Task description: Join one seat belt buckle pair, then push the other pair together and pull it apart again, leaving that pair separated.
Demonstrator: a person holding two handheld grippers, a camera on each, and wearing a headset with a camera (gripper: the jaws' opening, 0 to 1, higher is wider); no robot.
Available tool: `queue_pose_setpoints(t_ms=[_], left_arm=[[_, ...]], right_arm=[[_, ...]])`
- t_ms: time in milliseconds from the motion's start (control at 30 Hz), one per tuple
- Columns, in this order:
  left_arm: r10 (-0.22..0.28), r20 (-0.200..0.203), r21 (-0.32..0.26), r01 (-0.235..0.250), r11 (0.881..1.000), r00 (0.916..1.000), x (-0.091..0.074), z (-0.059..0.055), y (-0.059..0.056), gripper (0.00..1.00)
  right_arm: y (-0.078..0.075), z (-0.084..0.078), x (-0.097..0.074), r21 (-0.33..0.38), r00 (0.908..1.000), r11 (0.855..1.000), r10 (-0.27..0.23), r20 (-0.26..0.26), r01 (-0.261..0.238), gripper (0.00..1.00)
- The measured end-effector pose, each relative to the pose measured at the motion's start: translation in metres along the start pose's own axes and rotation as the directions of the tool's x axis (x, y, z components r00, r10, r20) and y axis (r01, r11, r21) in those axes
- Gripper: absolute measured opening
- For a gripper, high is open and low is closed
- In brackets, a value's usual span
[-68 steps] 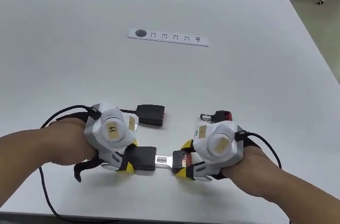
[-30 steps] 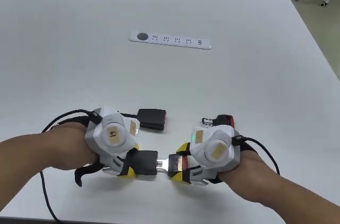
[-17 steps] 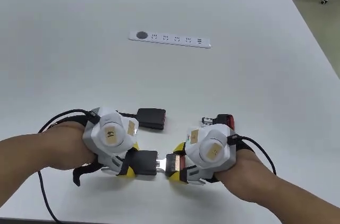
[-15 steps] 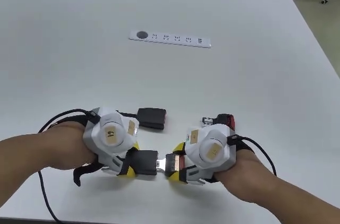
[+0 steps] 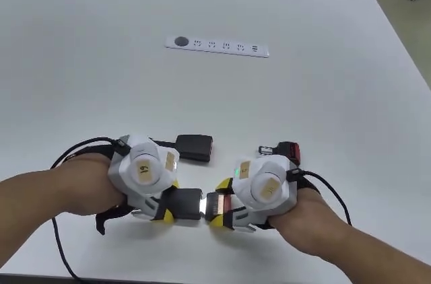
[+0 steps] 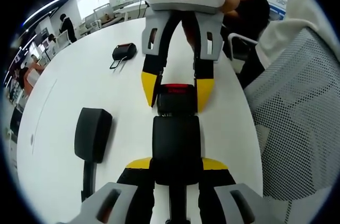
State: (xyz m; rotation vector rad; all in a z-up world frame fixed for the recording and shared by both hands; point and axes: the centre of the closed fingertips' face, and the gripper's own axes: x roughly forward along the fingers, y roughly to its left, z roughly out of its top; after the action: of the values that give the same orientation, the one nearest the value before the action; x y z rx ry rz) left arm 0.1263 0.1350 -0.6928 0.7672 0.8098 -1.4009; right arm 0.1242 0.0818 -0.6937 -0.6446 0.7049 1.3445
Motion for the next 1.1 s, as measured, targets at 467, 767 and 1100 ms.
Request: queue_pose_setpoints(t_ms=[467,767,1100], left_arm=[[-0.002,-0.006,0.009,0.002,1.0,1.0,-0.0009,-0.0004,-0.0003,0.31],[0.002,0.018,-0.022,-0.001,1.0,0.9998,-0.0013,-0.0013,-0.0005,0.31],[0.006,0.023,-0.033,-0.005,0.999,0.9997,-0.0025,0.0026,-0.0029,0.31]], right_arm=[[-0.0006,-0.0028,-0.0017,-0.05,0.9987,0.999,0.004,-0.051,-0.006,0.31],[-0.0018,-0.0024,-0.0033,-0.044,0.999,0.999,-0.004,-0.044,0.002,0.31],[-0.0046,-0.0028,-0.0034,-0.034,0.9993,0.999,-0.006,-0.036,0.005,0.31]])
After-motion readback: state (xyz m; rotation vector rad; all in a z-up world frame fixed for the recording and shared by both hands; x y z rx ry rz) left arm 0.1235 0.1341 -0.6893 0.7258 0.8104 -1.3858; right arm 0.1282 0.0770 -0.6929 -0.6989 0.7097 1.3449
